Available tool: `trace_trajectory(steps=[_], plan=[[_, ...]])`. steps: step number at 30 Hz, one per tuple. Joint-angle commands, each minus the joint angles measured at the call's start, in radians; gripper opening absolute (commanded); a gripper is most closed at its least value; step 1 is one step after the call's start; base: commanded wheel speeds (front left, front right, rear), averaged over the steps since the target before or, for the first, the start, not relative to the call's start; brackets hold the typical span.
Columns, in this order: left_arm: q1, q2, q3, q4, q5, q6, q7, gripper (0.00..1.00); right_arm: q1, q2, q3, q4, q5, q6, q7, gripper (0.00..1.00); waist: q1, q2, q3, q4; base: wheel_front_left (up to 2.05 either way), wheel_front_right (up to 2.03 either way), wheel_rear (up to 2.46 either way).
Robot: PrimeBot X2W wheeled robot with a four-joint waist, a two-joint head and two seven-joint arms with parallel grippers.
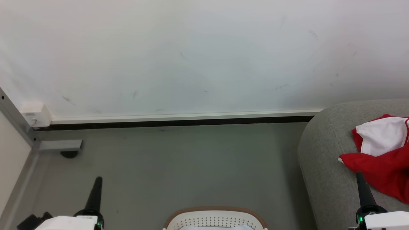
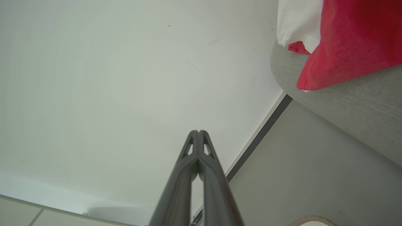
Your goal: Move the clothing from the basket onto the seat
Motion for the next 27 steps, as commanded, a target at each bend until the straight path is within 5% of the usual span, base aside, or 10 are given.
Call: trace_trajectory(steps=[1, 27], plan=[[-0.019, 0.0, 0.006, -0.008, -0.02, 0.002, 0.005, 0.0, -0.019, -0.008, -0.004, -0.011, 0.021, -0.002, 0.005, 0.0, 0.0, 0.0, 0.0, 0.0, 0.0, 0.0, 0.0], [-0.039, -0.015, 0.03, -0.01, -0.202, 0.004, 0.061, 0.0, -0.028, -0.038, 0.0, -0.017, 0.255, -0.002, 0.028, 0.0, 0.0, 0.0, 0.009, 0.008, 0.0, 0.0, 0.0]])
